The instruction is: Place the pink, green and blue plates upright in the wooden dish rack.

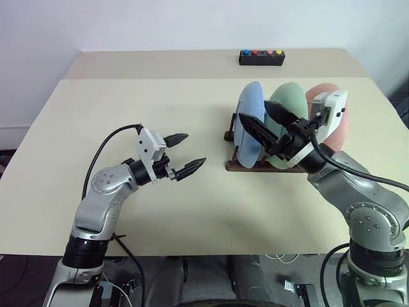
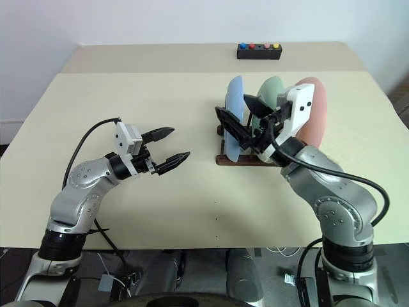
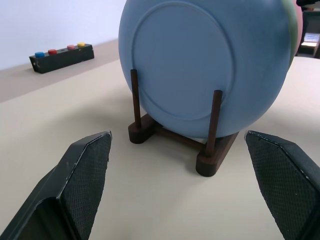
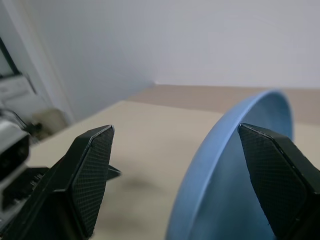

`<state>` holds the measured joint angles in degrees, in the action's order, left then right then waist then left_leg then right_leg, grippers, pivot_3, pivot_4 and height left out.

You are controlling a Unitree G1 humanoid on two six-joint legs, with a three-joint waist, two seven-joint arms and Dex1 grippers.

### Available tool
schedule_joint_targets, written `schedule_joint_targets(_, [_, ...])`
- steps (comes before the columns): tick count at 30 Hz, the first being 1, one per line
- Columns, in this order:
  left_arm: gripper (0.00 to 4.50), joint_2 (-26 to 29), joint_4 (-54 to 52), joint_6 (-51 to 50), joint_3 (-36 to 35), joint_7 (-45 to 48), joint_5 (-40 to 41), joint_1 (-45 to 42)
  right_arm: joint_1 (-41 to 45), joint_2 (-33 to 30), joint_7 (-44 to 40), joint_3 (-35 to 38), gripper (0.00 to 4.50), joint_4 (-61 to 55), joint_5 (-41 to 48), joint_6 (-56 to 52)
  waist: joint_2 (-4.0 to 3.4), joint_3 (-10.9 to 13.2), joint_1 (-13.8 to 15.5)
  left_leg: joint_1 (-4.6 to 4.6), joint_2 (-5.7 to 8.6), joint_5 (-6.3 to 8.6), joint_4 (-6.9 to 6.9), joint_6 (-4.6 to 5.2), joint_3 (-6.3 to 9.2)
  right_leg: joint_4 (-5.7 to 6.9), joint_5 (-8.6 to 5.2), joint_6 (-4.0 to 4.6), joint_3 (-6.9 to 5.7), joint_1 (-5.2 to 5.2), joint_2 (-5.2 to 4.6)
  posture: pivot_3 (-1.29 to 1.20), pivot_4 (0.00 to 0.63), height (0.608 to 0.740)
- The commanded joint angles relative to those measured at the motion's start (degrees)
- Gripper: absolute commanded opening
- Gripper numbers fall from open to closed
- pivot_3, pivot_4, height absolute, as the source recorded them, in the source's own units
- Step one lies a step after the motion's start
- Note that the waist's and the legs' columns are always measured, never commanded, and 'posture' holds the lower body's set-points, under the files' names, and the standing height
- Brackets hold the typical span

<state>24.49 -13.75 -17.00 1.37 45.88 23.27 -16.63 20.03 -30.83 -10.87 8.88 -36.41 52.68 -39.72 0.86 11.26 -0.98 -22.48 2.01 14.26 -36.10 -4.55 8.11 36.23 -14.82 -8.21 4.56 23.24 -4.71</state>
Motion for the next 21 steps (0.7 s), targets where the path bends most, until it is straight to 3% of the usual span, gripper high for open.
schedule_joint_targets(1, [4.41, -0.2, -2.0, 0.2, 0.0, 0.0, 1.0, -0.8, 1.9, -3.5, -3.1, 0.2, 4.03, -3.8, -4.9, 2.8, -0.01, 0.0, 0.0, 0.00, 0.00, 0.00, 0.00, 0.00, 0.00, -0.01, 0.00, 0.00, 0.00, 0.00, 0.00, 0.00, 0.150, 0.740])
schedule_joint_targets(7, [4.41, -0.2, -3.0, -0.3, 0.0, -0.7, 0.8, -0.6, 3.7, -9.4, -7.2, 4.6, 4.03, -4.1, -6.5, 3.3, -0.01, 0.0, 0.1, -0.01, 0.00, 0.00, -0.01, 0.00, -0.01, -0.05, 0.00, 0.00, 0.00, -0.03, -0.01, 0.00, 0.150, 0.740])
schedule_joint_targets(11, [4.41, 0.9, -1.5, 1.1, -2.4, -1.9, -0.3, -1.4, 0.8, -15.4, -13.0, 16.1, 4.03, -2.8, -2.9, 3.1, 0.02, 0.0, 0.4, -0.03, 0.00, 0.00, -0.01, 0.01, 0.00, -0.09, 0.00, -0.01, -0.01, -0.05, -0.01, 0.00, 0.150, 0.740])
schedule_joint_targets(16, [4.41, 4.2, 2.1, 2.8, -5.4, -2.0, -1.5, -1.4, -14.5, -20.1, -24.7, 34.9, 4.03, 4.0, -6.8, 5.3, 0.08, 0.0, 0.5, -0.02, 0.00, 0.05, -0.02, 0.08, -0.02, -0.18, -0.01, -0.02, -0.02, -0.15, -0.02, 0.00, 0.150, 0.740])
schedule_joint_targets(21, [4.41, 7.6, 6.5, 7.4, -5.3, -0.6, -4.9, 1.3, -32.8, -15.7, -35.1, 47.0, 4.03, 9.5, -10.6, 10.2, 0.03, 0.0, 0.2, 0.07, -0.01, 0.07, 0.01, 0.12, -0.07, -0.14, -0.02, -0.02, -0.01, -0.17, 0.00, 0.00, 0.150, 0.740])
